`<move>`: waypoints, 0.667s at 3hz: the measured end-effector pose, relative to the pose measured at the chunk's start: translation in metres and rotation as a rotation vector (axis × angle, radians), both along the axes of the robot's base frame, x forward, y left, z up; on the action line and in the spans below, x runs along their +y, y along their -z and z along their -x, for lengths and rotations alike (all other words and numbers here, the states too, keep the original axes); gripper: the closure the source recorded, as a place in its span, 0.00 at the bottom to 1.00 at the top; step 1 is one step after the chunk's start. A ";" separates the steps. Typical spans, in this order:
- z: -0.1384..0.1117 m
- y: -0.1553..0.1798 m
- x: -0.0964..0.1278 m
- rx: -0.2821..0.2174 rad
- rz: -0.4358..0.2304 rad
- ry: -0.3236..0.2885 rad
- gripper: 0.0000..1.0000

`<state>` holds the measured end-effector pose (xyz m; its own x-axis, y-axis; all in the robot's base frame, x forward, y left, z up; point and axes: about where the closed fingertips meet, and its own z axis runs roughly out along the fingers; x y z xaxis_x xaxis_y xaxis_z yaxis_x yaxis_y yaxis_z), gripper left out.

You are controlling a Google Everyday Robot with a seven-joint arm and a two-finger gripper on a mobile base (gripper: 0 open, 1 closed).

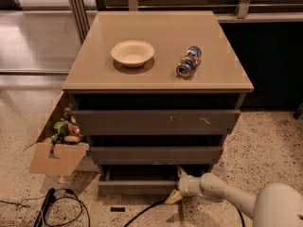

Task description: Open bottom drawer

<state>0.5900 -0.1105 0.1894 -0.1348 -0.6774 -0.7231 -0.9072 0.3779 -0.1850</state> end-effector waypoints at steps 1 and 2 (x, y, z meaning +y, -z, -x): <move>0.002 0.022 0.004 0.038 -0.002 -0.018 0.19; 0.019 0.026 -0.007 0.050 0.009 -0.032 0.42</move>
Offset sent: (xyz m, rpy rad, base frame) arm -0.1022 -0.0636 -0.0384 -0.0585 0.0976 0.0910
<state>0.5709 -0.1179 0.1636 -0.1491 -0.6882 -0.7100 -0.9268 0.3475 -0.1422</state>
